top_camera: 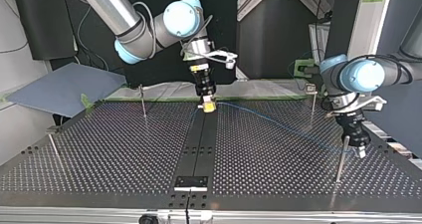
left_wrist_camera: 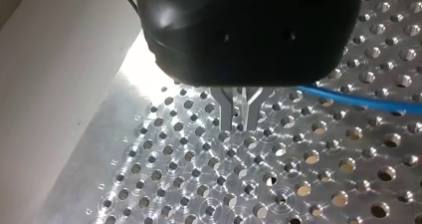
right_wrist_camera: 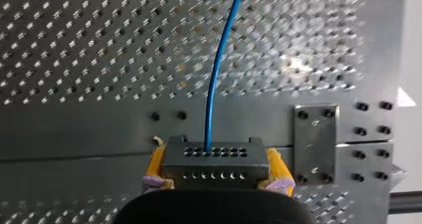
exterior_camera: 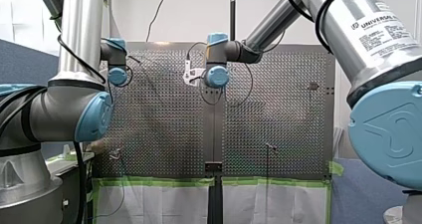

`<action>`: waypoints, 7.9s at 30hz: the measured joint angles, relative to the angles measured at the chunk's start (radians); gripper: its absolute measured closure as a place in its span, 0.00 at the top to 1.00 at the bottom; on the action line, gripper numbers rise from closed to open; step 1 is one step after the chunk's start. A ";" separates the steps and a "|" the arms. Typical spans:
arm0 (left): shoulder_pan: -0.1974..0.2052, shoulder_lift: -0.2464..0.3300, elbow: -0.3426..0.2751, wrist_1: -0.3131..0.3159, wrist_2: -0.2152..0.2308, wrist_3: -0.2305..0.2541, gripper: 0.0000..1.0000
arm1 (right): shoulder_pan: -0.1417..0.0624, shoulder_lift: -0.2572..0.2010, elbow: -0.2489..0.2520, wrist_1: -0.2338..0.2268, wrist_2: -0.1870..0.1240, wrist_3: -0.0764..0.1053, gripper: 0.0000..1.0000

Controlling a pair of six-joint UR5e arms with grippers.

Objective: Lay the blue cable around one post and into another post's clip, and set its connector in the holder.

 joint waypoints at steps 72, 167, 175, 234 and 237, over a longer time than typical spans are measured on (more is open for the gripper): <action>-0.037 -0.043 -0.002 -0.006 -0.036 -0.158 0.70 | -0.162 0.006 0.399 -0.271 0.087 0.054 0.00; -0.049 -0.043 -0.006 0.000 -0.036 -0.149 0.70 | -0.622 0.241 0.614 -0.703 0.022 0.128 0.00; -0.049 -0.043 -0.006 0.000 -0.036 -0.148 0.70 | -0.631 0.299 0.593 -0.691 0.015 0.131 0.00; -0.053 -0.043 -0.006 0.000 -0.036 -0.108 0.70 | -0.802 0.410 0.477 -0.763 -0.395 0.000 0.00; -0.053 -0.043 -0.006 -0.001 -0.036 -0.107 0.70 | -0.805 0.412 0.477 -0.765 -0.425 0.001 0.00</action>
